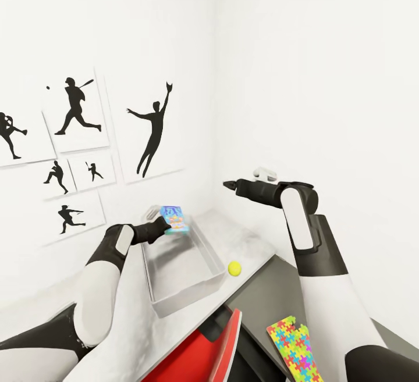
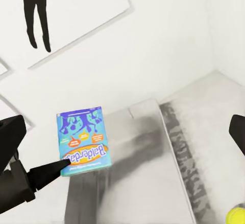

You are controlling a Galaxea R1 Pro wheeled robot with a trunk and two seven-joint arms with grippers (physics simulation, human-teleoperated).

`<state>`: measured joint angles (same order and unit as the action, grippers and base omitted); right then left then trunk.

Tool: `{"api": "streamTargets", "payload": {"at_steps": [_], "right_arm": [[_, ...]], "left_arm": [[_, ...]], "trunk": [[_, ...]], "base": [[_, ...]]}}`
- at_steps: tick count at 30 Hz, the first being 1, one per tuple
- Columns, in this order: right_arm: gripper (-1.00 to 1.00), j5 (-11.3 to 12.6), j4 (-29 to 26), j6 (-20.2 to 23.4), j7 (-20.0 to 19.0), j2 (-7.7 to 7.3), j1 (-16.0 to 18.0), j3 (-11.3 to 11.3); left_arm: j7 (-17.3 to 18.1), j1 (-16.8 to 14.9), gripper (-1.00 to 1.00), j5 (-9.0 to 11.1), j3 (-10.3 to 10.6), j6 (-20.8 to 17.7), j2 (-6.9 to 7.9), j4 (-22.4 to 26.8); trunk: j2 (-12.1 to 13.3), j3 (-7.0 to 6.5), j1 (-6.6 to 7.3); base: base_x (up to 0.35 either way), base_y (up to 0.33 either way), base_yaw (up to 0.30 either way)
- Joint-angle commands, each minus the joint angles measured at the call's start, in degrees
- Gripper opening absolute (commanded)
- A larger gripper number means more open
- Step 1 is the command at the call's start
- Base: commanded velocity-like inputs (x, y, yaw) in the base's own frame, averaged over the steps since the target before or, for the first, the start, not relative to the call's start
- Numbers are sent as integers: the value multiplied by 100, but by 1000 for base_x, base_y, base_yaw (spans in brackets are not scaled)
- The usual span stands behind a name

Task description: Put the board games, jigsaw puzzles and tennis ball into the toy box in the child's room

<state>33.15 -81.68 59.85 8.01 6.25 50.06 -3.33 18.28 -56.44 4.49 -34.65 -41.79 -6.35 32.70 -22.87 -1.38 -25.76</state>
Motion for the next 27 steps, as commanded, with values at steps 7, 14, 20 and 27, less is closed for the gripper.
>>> {"api": "streamTargets", "payload": {"at_steps": [7, 14, 20, 27], "right_arm": [[100, 76, -1, 15, 60, 7, -21, -16], [100, 77, 6, 15, 60, 7, -22, -15], [100, 72, 17, 15, 60, 7, -22, -10], [100, 70, 21, 15, 60, 7, -22, -18]], "left_arm": [[-169, -7, -100, 67, -41, 425, 68, -437], [-377, -10, -100, 155, -36, 520, 96, -493], [-401, -15, -100, 336, -34, 521, 97, -493], [-429, -75, -100, 350, -33, 530, 92, -496]], "trunk": [[-5, 34, -2], [-5, 96, -2], [-5, 151, -2], [-5, 216, -2]], "base": [[0, 0, 0], [0, 0, 0], [0, 0, 0], [0, 0, 0]]}}
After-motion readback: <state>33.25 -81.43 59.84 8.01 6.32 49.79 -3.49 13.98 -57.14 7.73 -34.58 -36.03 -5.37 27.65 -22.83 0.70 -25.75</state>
